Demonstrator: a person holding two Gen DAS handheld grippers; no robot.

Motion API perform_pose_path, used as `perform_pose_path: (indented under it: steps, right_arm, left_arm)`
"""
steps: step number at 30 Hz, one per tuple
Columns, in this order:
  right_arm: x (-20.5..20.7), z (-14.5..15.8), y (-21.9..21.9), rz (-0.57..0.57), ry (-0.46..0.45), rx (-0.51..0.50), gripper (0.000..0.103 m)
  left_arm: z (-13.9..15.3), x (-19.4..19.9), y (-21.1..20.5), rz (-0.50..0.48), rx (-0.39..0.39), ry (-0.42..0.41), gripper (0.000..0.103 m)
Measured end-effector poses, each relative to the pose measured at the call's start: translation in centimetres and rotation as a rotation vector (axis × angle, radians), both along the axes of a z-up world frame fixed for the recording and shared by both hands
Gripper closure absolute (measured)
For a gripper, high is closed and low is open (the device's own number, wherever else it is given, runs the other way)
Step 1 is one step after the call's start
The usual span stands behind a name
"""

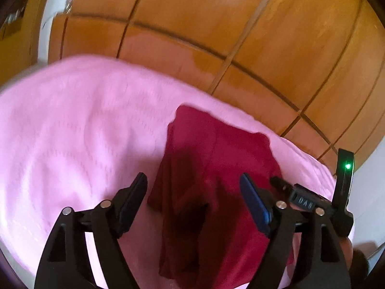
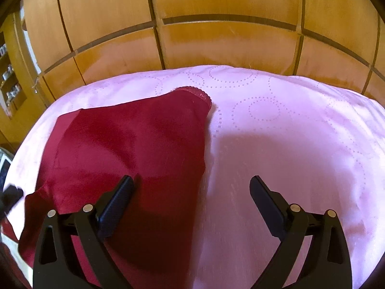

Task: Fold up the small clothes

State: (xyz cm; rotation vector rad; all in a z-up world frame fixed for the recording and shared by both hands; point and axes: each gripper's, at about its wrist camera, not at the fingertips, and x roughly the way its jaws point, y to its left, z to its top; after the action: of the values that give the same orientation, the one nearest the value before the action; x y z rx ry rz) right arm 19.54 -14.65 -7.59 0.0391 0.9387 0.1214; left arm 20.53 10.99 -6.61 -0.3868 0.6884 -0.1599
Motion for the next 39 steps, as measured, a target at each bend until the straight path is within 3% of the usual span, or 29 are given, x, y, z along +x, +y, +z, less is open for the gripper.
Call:
perform_pose_path:
  steps: [5, 10, 13, 16, 23, 28, 31, 34, 39]
  right_arm:
    - [-1.6, 0.6, -0.1, 0.009, 0.007, 0.011, 0.007]
    - [-2.8, -0.6, 0.0, 0.032, 0.002, -0.066, 0.006]
    - [-2.8, -1.7, 0.3, 0.038, -0.020, -0.093, 0.004]
    - [-2.8, -2.0, 0.1, 0.031, -0.027, -0.069, 0.004]
    - [-4.3, -1.0, -2.5, 0.020, 0.013, 0.151, 0.004]
    - [-5.7, -1.1, -3.5, 0.053, 0.052, 0.265, 0.012]
    - [-5.8, -1.5, -3.9, 0.064, 0.093, 0.344, 0.021]
    - [-5.6, -2.2, -4.6, 0.049, 0.144, 0.456, 0.024]
    - [-5.4, -3.0, -4.9, 0.044, 0.192, 0.546, 0.028]
  left_arm:
    - [1.3, 2.4, -3.0, -0.054, 0.199, 0.010, 0.024]
    - [-3.2, 6.3, -4.1, -0.064, 0.337, 0.167, 0.028]
    - [-5.9, 7.9, -2.4, -0.071, 0.200, 0.234, 0.018]
    - [-5.7, 7.7, -1.4, -0.087, 0.153, 0.235, 0.018]
    - [-5.0, 3.6, 2.0, -0.068, -0.019, 0.187, 0.013]
    - [-5.8, 1.1, 2.6, -0.100, -0.167, 0.197, 0.012]
    - [-6.0, 0.6, 2.3, -0.152, -0.194, 0.200, 0.011]
    - [-6.1, 1.3, 2.0, -0.188, -0.207, 0.218, 0.011]
    - [-6.6, 2.3, 2.0, -0.214, -0.283, 0.240, 0.011]
